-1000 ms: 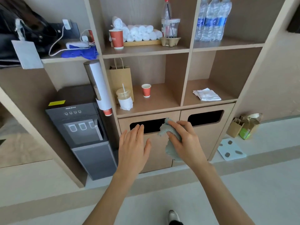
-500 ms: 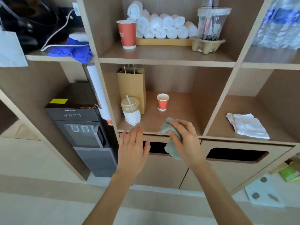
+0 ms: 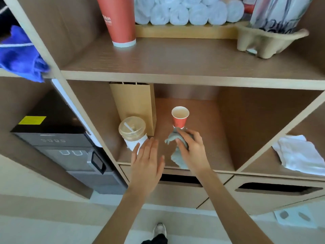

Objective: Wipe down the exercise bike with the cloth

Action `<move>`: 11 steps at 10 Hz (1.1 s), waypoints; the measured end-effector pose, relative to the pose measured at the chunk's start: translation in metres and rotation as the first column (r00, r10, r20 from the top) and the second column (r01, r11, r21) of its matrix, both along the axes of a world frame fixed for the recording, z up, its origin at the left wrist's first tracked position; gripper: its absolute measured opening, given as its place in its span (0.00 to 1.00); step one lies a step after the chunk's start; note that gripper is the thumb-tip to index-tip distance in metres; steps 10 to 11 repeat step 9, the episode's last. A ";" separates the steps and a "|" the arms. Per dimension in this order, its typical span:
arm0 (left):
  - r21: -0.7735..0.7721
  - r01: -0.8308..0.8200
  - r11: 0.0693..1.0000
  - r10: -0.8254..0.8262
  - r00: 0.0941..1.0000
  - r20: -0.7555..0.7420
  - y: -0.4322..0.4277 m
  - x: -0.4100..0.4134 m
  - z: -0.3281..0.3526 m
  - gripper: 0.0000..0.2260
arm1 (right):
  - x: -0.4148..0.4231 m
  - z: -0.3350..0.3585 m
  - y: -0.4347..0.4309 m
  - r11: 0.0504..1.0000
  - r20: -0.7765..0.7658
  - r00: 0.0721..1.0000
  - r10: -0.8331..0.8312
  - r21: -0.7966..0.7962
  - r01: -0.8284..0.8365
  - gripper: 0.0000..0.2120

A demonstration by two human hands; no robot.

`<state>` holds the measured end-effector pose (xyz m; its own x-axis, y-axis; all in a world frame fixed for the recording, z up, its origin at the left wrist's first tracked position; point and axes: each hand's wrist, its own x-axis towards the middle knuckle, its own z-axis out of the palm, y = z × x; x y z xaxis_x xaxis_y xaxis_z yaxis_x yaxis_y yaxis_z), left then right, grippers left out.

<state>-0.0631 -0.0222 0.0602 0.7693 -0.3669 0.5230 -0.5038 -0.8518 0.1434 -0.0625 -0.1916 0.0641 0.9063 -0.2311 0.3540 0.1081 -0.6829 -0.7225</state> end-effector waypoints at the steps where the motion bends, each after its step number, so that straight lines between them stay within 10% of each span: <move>1: 0.034 0.023 0.999 -0.022 0.999 -0.034 -0.001 0.023 -0.012 0.21 | 0.032 -0.021 0.004 0.999 -0.037 0.999 -0.022 -0.048 0.020 0.15; 3: 0.072 0.050 0.996 -0.044 0.995 -0.085 -0.003 0.047 -0.027 0.20 | 0.063 -0.083 0.004 0.889 -0.397 0.917 -0.041 -0.434 -0.148 0.22; 11: 0.048 -0.045 0.998 0.050 0.991 -0.120 -0.015 0.027 -0.027 0.20 | 0.052 -0.065 -0.011 0.925 -0.369 0.929 0.014 -0.348 -0.152 0.24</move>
